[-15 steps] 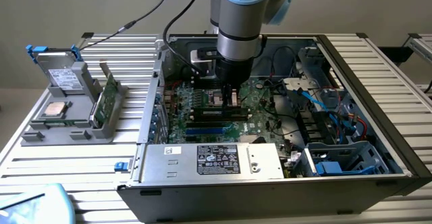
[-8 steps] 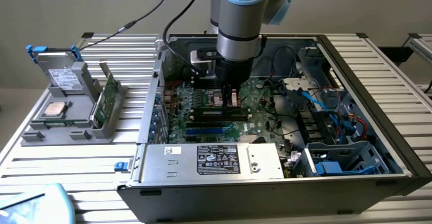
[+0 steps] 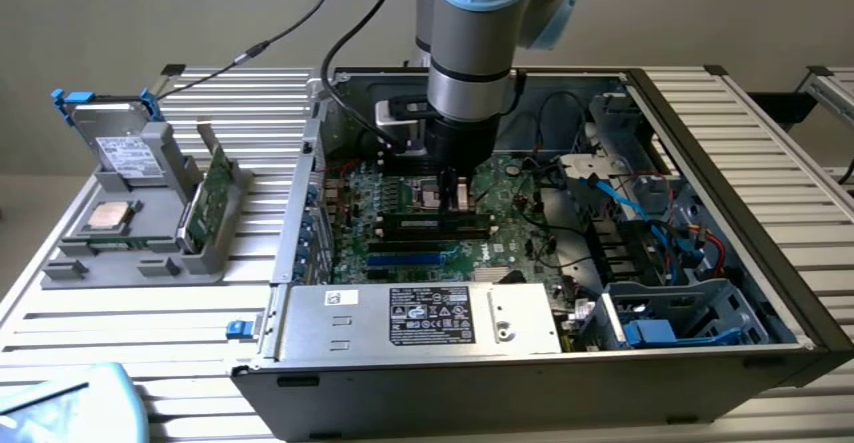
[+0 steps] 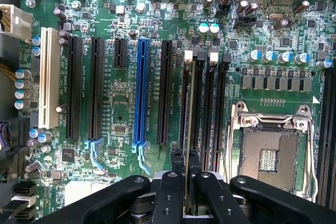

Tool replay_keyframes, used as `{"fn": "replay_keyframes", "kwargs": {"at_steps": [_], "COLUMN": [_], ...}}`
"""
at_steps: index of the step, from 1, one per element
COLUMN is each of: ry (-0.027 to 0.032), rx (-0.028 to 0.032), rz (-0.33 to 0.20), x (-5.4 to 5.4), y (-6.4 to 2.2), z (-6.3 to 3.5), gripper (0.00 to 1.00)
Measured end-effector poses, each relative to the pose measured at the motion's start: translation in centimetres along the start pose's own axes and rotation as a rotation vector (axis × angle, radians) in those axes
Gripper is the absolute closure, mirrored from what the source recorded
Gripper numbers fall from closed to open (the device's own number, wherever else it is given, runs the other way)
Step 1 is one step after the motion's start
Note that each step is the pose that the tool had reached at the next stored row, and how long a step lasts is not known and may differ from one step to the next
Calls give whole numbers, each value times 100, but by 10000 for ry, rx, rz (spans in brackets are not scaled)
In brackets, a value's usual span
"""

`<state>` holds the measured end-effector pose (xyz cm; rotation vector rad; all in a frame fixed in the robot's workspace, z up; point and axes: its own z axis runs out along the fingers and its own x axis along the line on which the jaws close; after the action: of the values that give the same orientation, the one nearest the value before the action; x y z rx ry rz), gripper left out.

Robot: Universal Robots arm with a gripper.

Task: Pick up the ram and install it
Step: 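Insert the ram into the slot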

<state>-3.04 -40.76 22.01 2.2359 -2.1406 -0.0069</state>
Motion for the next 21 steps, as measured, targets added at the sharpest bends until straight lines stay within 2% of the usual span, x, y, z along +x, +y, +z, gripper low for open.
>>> {"fn": "replay_keyframes", "kwargs": {"at_steps": [21], "ry": [1], "rx": [41], "rz": [-6], "x": [-1], "y": [3], "z": [19], "gripper": [86]}}
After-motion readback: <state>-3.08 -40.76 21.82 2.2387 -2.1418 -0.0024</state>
